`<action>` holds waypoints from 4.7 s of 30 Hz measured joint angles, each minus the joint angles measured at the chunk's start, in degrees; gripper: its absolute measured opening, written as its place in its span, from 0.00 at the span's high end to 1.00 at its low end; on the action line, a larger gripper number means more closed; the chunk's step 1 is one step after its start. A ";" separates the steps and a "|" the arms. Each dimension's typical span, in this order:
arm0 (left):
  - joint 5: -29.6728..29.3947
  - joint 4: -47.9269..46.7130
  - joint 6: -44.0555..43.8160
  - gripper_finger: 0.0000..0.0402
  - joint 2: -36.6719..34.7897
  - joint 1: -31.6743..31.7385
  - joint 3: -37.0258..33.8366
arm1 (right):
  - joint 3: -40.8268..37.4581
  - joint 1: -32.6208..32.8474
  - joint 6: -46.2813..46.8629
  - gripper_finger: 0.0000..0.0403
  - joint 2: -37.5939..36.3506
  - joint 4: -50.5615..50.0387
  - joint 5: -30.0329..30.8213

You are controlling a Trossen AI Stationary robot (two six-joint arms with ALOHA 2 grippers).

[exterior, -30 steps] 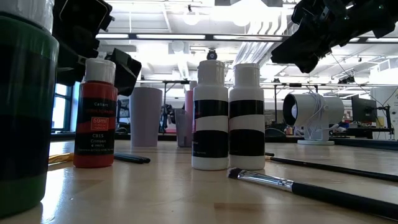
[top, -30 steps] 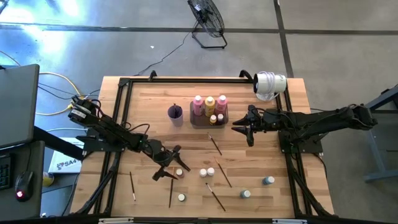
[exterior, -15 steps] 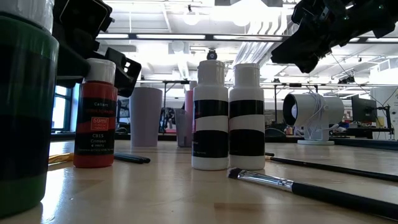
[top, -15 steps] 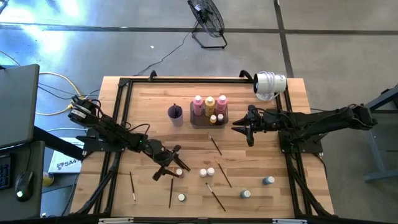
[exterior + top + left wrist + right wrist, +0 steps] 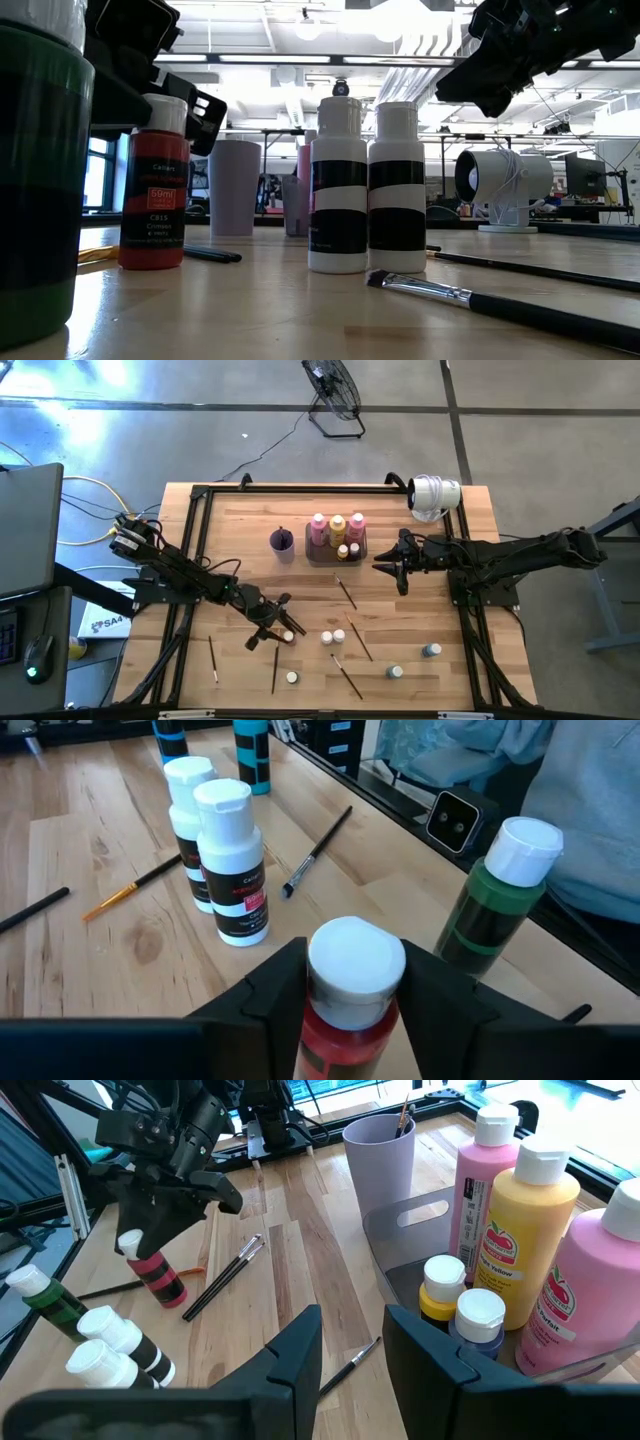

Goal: Pick & Place Paint Supplies
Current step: Put the small red paint bottle into the gray bin

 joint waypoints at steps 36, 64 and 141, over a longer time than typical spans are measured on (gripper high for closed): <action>-3.70 3.99 -3.87 0.68 -1.76 -0.01 0.00 | 0.00 -0.01 0.00 0.75 0.00 -0.04 -0.07; -40.87 -18.01 -8.19 0.68 -10.60 0.81 13.21 | 0.00 0.00 -0.04 0.75 0.00 -0.02 0.02; -54.84 -18.36 -18.69 0.68 17.59 17.68 31.74 | 0.00 0.00 -2.58 0.75 0.00 2.36 1.05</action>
